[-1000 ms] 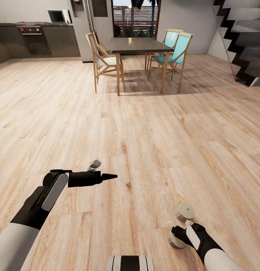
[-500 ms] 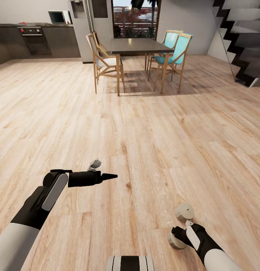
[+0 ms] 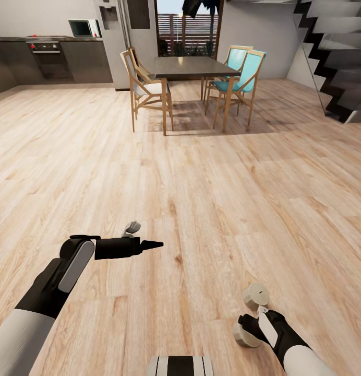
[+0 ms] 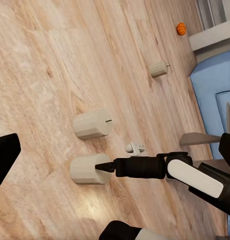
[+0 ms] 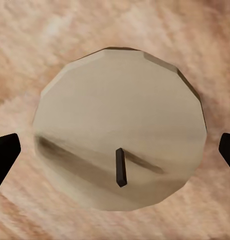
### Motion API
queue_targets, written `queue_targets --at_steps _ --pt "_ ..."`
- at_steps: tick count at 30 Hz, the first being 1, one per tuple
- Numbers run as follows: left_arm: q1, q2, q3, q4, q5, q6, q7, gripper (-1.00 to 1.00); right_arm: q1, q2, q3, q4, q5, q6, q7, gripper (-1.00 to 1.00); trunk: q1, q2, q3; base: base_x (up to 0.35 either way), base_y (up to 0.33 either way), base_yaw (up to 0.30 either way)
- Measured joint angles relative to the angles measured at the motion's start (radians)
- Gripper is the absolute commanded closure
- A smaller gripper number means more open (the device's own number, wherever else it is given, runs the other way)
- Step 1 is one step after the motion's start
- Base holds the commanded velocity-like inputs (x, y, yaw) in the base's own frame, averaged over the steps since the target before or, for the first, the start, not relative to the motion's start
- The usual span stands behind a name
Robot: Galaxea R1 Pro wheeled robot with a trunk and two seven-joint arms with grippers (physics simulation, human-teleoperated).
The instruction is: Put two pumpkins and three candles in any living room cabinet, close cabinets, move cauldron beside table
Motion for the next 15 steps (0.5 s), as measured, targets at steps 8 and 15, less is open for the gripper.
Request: queue_targets --at_steps 8,15 --pt "0.0 0.0 0.0 0.0 0.0 0.0 0.0 -1.0 0.0 0.0 0.0 0.0 0.0 0.0 0.0 -1.0 0.0 0.0 0.0 0.0 0.0 0.0" --pt "0.0 0.0 0.0 0.001 0.0 0.0 0.0 -1.0 0.0 0.0 0.0 0.0 0.0 0.0 0.0 -1.0 0.0 0.0 0.0 0.003 0.0 0.0"
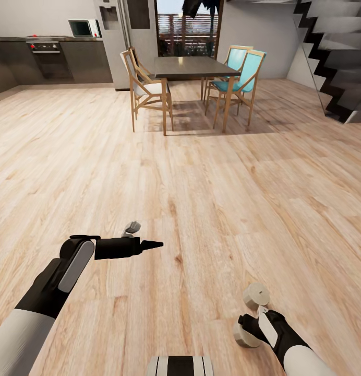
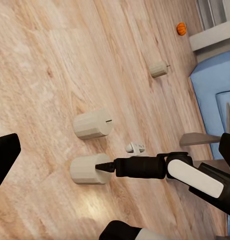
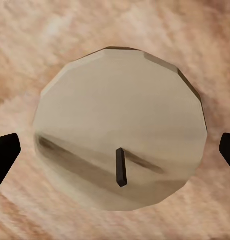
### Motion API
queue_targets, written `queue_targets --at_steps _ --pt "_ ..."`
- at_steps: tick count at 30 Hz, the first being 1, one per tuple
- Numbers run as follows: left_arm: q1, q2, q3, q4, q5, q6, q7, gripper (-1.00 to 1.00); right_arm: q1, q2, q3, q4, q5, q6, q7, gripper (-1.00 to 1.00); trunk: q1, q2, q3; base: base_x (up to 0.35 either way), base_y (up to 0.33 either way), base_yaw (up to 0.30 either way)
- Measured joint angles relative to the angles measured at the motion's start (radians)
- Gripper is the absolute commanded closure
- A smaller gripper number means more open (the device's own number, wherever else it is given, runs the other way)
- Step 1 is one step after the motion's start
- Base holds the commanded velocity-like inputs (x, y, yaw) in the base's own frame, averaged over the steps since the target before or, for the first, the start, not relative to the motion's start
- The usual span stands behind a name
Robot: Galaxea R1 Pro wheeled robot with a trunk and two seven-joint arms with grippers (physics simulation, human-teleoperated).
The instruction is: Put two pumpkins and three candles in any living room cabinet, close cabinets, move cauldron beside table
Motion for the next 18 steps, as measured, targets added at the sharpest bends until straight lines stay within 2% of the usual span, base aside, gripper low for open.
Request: queue_targets --at_steps 18 --pt "0.0 -0.001 0.0 -0.001 -0.001 0.0 0.0 -1.0 0.0 0.0 -0.001 0.0 0.0 0.0 0.0 -1.0 0.0 0.0 0.0 0.05 0.014 0.0"
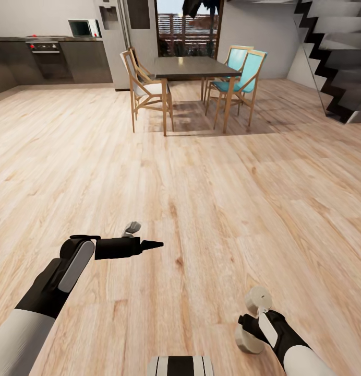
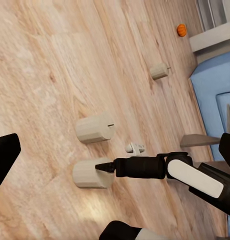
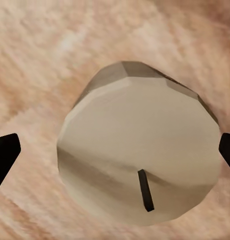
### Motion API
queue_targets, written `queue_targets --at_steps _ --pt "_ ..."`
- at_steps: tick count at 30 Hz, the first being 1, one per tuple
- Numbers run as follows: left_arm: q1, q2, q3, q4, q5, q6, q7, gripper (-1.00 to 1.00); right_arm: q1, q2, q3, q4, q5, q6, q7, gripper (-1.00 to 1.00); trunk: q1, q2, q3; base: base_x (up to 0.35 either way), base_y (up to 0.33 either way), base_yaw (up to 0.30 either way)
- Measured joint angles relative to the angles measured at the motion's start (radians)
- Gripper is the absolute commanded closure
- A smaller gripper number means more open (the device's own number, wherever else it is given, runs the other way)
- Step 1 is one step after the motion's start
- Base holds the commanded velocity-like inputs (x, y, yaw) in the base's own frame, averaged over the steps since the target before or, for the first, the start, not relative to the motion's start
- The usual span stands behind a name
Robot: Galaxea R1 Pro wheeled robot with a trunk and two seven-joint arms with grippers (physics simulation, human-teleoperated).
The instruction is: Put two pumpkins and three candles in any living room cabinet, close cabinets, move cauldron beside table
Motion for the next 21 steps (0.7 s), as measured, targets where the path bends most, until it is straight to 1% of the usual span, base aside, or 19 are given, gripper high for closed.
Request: queue_targets --at_steps 21 --pt "0.0 0.0 0.0 0.0 0.0 0.0 0.0 -1.0 0.0 -0.002 -0.001 0.0 0.0 0.001 -0.001 -1.0 0.0 0.0 0.0 0.011 0.0 0.0"
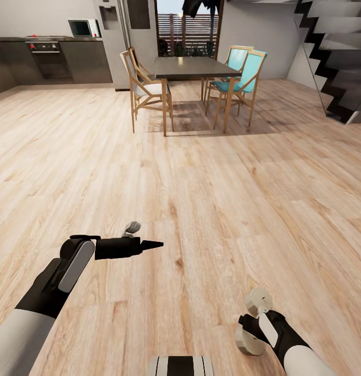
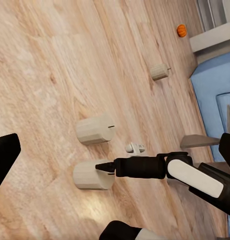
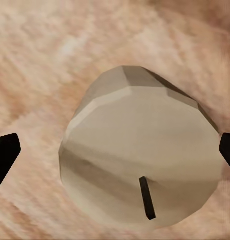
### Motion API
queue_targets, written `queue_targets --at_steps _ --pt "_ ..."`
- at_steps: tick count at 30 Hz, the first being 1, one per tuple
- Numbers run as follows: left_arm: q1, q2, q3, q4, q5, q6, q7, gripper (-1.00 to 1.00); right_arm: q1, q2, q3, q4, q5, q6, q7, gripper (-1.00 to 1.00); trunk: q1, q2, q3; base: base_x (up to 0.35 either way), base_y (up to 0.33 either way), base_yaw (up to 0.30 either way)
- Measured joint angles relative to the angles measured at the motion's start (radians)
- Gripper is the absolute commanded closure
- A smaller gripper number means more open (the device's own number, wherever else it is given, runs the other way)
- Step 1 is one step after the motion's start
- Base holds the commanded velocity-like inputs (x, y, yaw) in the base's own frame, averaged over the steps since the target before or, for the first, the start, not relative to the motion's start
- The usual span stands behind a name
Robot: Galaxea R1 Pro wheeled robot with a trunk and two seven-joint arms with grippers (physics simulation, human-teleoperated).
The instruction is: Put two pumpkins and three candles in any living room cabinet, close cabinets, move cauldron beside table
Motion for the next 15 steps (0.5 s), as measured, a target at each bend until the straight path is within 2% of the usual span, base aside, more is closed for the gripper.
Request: queue_targets --at_steps 8,11,15 --pt "0.0 -0.001 0.0 0.0 0.0 0.0 0.0 -1.0 0.0 0.0 0.001 0.007 0.0 0.001 -0.032 -1.0 0.0 0.0 0.0 0.0 0.0 0.0" --pt "0.0 -0.001 0.0 0.0 0.0 0.0 0.0 -1.0 0.0 0.0 0.001 0.014 0.001 0.001 -0.041 -1.0 0.001 -0.001 -0.011 0.0 0.0 0.0" --pt "0.0 -0.002 0.0 0.0 0.0 0.0 0.0 -1.0 0.0 0.0 0.001 0.017 0.001 0.002 -0.046 -1.0 0.001 -0.001 -0.012 0.0 0.0 0.0"
